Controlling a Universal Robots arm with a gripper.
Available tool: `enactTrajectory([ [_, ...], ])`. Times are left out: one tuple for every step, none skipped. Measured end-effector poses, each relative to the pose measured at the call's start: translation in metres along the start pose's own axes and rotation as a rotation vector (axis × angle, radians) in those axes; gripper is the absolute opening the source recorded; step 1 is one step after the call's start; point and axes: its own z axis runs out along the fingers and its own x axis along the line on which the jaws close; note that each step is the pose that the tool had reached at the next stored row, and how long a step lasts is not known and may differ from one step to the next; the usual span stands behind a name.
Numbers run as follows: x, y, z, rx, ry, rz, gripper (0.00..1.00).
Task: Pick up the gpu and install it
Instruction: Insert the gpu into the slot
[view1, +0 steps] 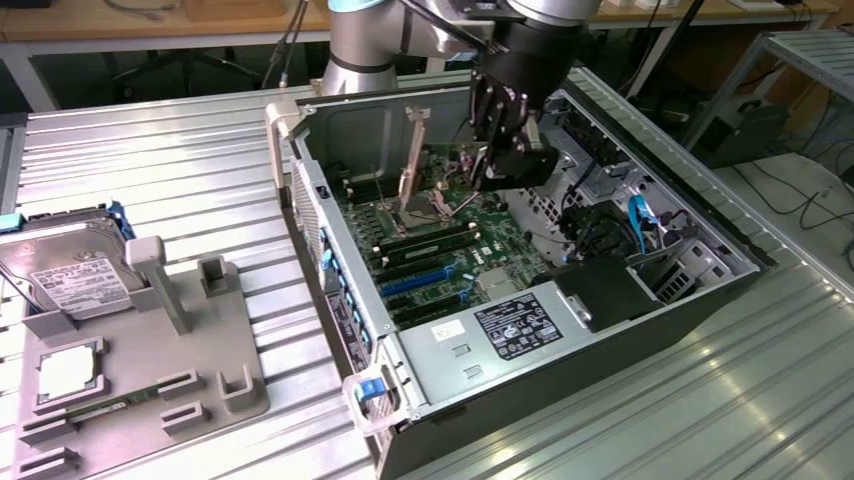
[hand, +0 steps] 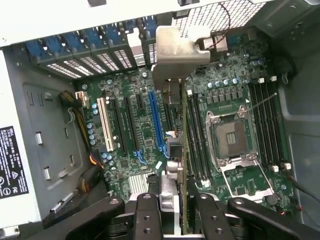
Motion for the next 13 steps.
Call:
enactTrajectory([
  [-0.001,0.0001,0.0015,0.0000,0.0004,-0.012,0.30],
  [-0.001,0.0001,0.0033,0.0003,0.0007,-0.025,0.30],
  [-0.002,0.0001,0.0049,0.0006,0.0011,-0.036,0.30],
  [-0.002,0.0002,0.0068,0.0009,0.0015,-0.045,0.30],
  [-0.003,0.0002,0.0083,0.0011,0.0019,-0.054,0.30],
  [-0.003,0.0001,0.0101,0.0013,0.0022,-0.065,0.30],
  [-0.003,0.0001,0.0117,0.0013,0.0027,-0.076,0.30],
  [-0.003,0.0001,0.0135,0.0014,0.0029,-0.088,0.30],
  [-0.004,0.0001,0.0152,0.0016,0.0033,-0.099,0.30],
  [-0.004,0.0002,0.0169,0.0015,0.0038,-0.107,0.30],
  [-0.005,0.0002,0.0186,0.0016,0.0037,-0.107,0.30],
  [-0.005,0.0007,0.0214,0.0016,0.0036,-0.107,0.30],
  [-0.005,0.0020,0.0235,0.0016,0.0035,-0.105,0.30],
])
